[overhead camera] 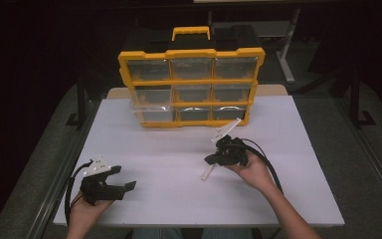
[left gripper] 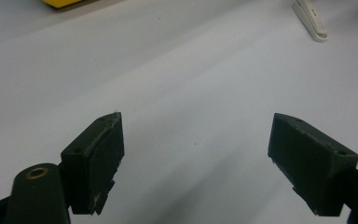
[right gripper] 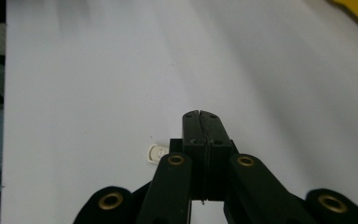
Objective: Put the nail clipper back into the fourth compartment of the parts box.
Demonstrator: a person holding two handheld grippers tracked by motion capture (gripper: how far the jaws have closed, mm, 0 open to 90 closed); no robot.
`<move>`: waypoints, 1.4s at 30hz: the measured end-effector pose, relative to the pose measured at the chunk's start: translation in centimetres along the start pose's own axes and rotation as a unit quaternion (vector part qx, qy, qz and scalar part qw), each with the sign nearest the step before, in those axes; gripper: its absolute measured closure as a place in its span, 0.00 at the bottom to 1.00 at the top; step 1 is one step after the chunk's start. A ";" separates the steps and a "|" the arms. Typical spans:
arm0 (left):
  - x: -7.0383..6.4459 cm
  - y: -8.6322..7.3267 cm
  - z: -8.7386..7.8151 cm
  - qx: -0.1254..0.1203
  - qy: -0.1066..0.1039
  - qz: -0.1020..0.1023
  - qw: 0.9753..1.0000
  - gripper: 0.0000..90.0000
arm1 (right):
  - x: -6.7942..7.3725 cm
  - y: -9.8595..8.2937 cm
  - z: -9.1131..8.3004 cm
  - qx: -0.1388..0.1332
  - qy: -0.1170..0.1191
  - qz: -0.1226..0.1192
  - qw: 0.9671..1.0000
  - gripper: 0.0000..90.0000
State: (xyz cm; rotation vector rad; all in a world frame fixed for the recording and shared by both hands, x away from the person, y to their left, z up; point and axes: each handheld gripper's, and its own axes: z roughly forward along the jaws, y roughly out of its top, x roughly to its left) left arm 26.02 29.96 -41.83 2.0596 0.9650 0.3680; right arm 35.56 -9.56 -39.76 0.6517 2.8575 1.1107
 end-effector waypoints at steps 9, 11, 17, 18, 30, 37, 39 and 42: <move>0.1 0.0 -0.1 0.000 0.000 0.002 1.000 0.21 | 0.3 0.5 2.6 0.026 0.014 -0.021 0.999 0.98; 0.1 0.0 0.0 -0.001 0.000 0.002 1.000 0.21 | 0.4 0.5 3.1 0.031 0.018 -0.021 0.999 0.98; 0.0 0.0 0.0 -0.001 0.000 0.001 1.000 0.21 | 0.7 0.5 4.2 0.044 0.023 -0.028 0.998 0.98; 0.0 0.0 0.0 0.000 0.000 0.004 1.000 0.21 | 0.7 0.5 4.3 0.046 0.023 -0.031 0.998 0.98; 0.1 0.0 -0.1 0.000 0.000 0.002 1.000 0.21 | 1.1 0.2 5.3 0.071 0.022 -0.043 0.996 0.98; 0.0 0.0 -0.1 -0.002 0.000 0.001 1.000 0.21 | 1.3 -0.4 4.6 0.079 0.019 -0.047 0.996 0.98; 0.0 0.1 -0.1 -0.003 0.000 0.000 1.000 0.21 | 1.3 -0.8 4.3 0.081 0.018 -0.045 0.996 0.98; 0.0 0.1 -0.1 -0.002 0.001 0.006 1.000 0.21 | 1.3 -1.3 3.8 0.081 0.014 -0.042 0.996 0.98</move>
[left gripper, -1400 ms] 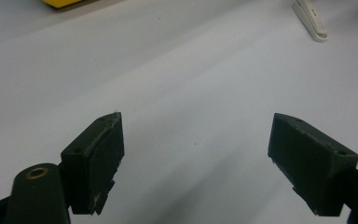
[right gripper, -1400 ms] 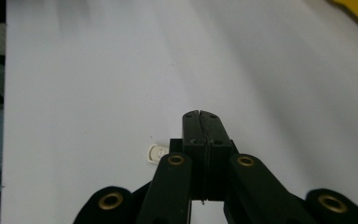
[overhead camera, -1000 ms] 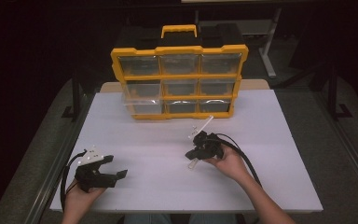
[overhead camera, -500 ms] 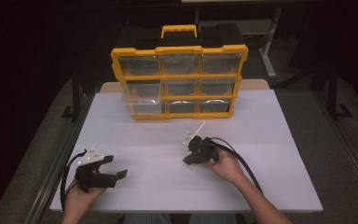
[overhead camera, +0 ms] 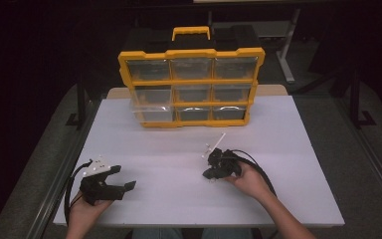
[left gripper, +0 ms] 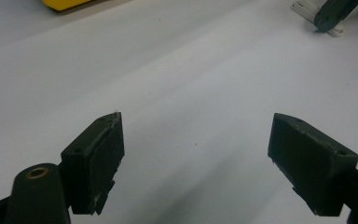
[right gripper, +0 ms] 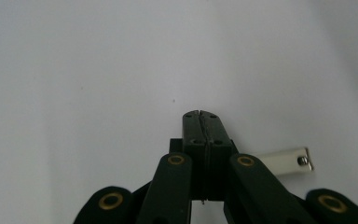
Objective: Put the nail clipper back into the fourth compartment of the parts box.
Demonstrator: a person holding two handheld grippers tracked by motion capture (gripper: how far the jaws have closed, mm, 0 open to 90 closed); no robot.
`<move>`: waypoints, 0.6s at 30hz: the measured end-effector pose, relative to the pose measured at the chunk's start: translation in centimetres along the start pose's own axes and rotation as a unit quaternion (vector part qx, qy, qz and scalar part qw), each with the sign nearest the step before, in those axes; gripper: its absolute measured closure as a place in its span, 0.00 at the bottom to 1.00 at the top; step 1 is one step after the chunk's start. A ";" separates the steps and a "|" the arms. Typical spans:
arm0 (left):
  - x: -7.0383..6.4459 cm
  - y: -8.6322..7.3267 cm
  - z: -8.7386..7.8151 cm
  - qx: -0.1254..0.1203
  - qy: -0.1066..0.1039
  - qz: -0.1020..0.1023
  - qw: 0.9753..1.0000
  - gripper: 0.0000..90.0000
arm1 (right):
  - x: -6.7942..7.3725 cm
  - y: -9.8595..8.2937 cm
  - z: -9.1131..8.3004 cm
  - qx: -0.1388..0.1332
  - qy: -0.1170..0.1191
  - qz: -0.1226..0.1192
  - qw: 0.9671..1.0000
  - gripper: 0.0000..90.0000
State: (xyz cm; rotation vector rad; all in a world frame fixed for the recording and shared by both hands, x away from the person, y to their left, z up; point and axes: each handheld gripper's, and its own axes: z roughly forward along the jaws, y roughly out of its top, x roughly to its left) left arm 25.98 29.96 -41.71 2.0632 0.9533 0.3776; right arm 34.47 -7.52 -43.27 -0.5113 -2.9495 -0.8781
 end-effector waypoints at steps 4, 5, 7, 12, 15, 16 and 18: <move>-0.1 0.0 0.1 0.001 -0.001 -0.001 1.000 0.21 | 0.1 -0.8 -0.5 0.003 -0.003 0.004 1.000 0.98; -0.1 0.0 0.1 0.002 -0.001 0.000 1.000 0.21 | 0.1 -1.0 -0.6 0.003 -0.004 0.007 1.000 0.98; -0.2 0.0 0.1 0.002 -0.001 -0.001 1.000 0.21 | 0.1 -1.4 -0.8 0.000 -0.006 0.007 1.000 0.98; -0.2 0.1 0.1 0.002 -0.001 0.001 1.000 0.21 | 0.0 -2.3 -1.4 -0.004 -0.011 0.019 1.000 0.98; -0.1 0.1 0.0 0.008 -0.001 0.008 1.000 0.21 | -0.2 -2.7 -1.7 -0.006 -0.014 0.022 1.000 0.98; -0.1 0.1 0.1 0.005 -0.001 0.004 1.000 0.21 | -0.2 -2.8 -1.8 -0.005 -0.017 0.026 1.000 0.98; -0.2 0.1 0.1 0.001 -0.002 0.000 1.000 0.21 | -0.2 -2.9 -1.9 -0.005 -0.018 0.027 0.999 0.98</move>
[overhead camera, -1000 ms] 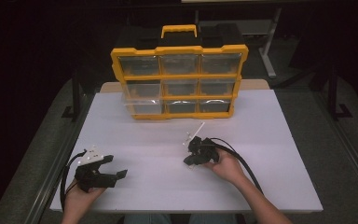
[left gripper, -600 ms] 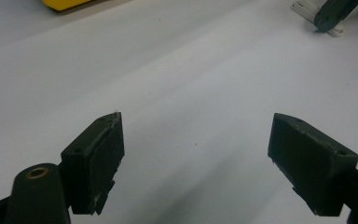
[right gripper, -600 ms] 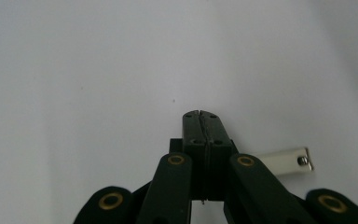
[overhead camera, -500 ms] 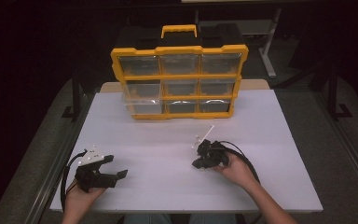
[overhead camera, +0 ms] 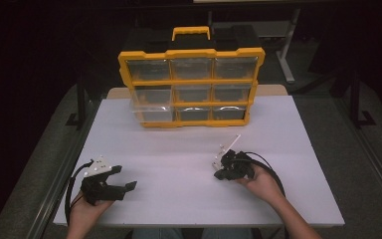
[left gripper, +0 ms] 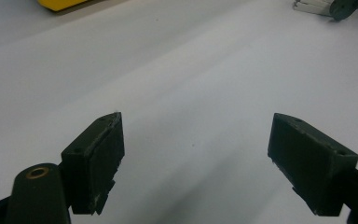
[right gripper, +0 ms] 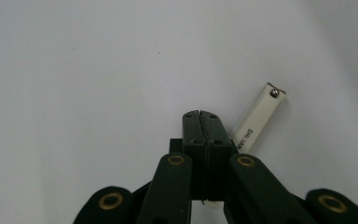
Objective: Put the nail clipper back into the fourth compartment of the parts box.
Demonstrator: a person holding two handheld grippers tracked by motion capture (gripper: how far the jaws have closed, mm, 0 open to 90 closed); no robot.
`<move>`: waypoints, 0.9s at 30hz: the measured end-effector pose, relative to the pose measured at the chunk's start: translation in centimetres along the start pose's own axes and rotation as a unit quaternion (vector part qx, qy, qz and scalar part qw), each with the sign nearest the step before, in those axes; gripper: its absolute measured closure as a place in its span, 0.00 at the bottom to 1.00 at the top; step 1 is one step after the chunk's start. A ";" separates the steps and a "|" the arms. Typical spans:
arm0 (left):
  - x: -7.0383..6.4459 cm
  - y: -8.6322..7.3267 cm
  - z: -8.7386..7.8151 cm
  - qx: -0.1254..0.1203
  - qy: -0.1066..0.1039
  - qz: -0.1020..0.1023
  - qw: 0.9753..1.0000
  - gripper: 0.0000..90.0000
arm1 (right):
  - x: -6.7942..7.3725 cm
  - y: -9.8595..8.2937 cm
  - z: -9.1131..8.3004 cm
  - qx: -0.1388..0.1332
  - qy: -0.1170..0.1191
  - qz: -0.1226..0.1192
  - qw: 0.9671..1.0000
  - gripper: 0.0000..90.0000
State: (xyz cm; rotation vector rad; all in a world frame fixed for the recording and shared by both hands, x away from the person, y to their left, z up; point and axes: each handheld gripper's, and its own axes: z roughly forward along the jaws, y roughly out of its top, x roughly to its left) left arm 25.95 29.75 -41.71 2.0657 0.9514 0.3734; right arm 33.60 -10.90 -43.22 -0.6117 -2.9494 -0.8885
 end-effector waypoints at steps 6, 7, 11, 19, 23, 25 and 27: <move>0.1 0.0 0.0 0.004 0.001 0.008 1.000 0.21 | -0.4 -0.7 -0.4 0.002 -0.009 0.009 1.000 0.98; 0.0 0.0 0.0 0.000 0.001 0.004 1.000 0.21 | -0.5 -0.9 -0.5 0.002 -0.010 0.009 1.000 0.98; 0.0 0.0 0.1 -0.001 0.001 0.003 1.000 0.21 | -0.6 -1.2 -0.7 0.004 -0.012 0.019 1.000 0.98; 0.0 0.0 0.0 0.000 0.000 0.003 1.000 0.21 | -0.9 -0.7 -2.5 -0.034 -0.016 0.043 0.998 0.87; -0.1 0.1 0.0 0.002 0.000 0.003 1.000 0.21 | -1.4 -0.4 -3.2 -0.047 -0.026 0.067 0.996 0.77; -0.1 0.1 -0.1 0.003 0.000 0.003 1.000 0.21 | -1.6 -0.3 -3.3 -0.051 -0.026 0.077 0.995 0.72; 0.0 0.1 -0.1 0.003 0.000 0.003 1.000 0.21 | -1.7 -0.3 -3.2 -0.050 -0.027 0.085 0.995 0.69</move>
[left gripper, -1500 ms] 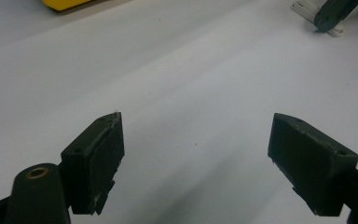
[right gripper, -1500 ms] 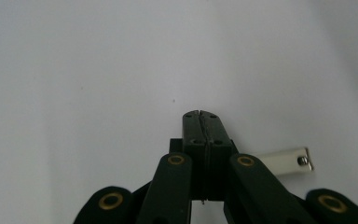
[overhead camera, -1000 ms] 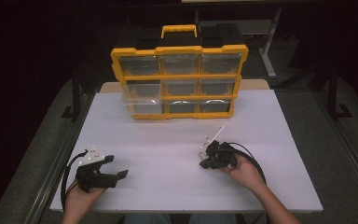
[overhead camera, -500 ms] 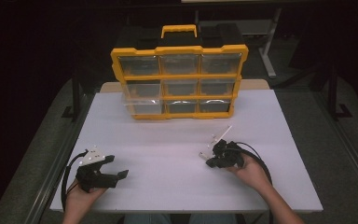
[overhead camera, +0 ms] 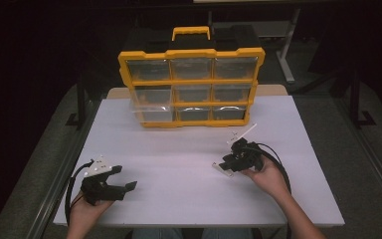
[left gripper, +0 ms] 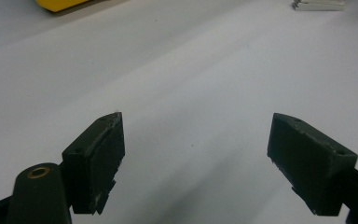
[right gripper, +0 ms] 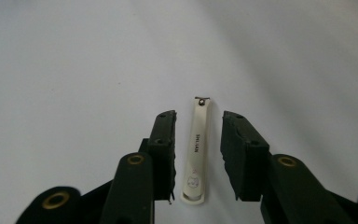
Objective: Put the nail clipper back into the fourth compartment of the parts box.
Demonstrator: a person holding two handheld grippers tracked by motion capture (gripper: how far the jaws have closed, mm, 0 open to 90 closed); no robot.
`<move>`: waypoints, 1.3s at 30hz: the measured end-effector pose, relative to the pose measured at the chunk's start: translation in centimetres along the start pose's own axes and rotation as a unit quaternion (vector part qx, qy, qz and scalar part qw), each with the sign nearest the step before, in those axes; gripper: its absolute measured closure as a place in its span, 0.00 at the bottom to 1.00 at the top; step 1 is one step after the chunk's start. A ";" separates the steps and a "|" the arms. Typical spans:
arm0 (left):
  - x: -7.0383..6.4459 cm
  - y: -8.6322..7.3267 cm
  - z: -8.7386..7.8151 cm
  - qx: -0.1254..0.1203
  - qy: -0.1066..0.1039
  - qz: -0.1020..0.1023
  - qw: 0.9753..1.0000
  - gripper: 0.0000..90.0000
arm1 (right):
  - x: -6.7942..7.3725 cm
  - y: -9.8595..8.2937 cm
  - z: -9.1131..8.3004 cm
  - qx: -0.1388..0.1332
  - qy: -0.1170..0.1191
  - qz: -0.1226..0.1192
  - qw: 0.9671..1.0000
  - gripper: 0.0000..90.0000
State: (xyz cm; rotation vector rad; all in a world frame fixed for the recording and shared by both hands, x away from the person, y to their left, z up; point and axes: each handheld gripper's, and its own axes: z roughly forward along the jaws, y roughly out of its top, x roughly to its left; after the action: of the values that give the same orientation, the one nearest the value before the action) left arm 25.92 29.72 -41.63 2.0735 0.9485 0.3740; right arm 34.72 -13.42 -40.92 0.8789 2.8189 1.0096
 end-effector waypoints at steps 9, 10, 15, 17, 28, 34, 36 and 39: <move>0.0 0.0 0.0 0.000 0.000 0.002 1.000 0.21 | -0.1 0.4 1.9 0.025 -0.015 -0.004 1.000 0.66; 0.0 0.0 0.0 -0.001 -0.001 0.001 1.000 0.21 | -0.1 0.4 2.2 0.028 -0.020 -0.006 0.999 0.66; 0.1 0.0 0.0 0.003 -0.001 0.004 1.000 0.21 | 0.2 0.5 3.0 0.041 -0.027 -0.009 0.999 0.70; 0.1 0.0 -0.1 0.003 -0.001 0.004 1.000 0.21 | 0.2 0.5 3.3 0.042 -0.036 -0.022 0.998 0.72; 0.0 0.0 0.0 -0.001 -0.001 0.001 1.000 0.21 | 0.5 0.4 3.5 0.045 -0.054 -0.042 0.997 0.83; -0.1 0.1 0.1 -0.003 -0.002 0.004 1.000 0.21 | 0.1 0.4 3.5 0.042 -0.037 -0.038 0.998 0.84; -0.1 0.1 0.1 -0.004 -0.003 0.003 1.000 0.21 | -0.1 0.3 3.3 0.039 -0.027 -0.025 0.999 0.84; -0.1 0.1 0.1 -0.003 -0.003 0.003 1.000 0.21 | -0.4 0.2 3.3 0.034 -0.021 -0.027 0.999 0.84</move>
State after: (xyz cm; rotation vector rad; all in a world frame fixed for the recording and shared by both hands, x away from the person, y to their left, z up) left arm 25.96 29.59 -41.64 2.0710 0.9362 0.3733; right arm 35.86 -11.58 -43.46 0.8139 2.8415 0.8822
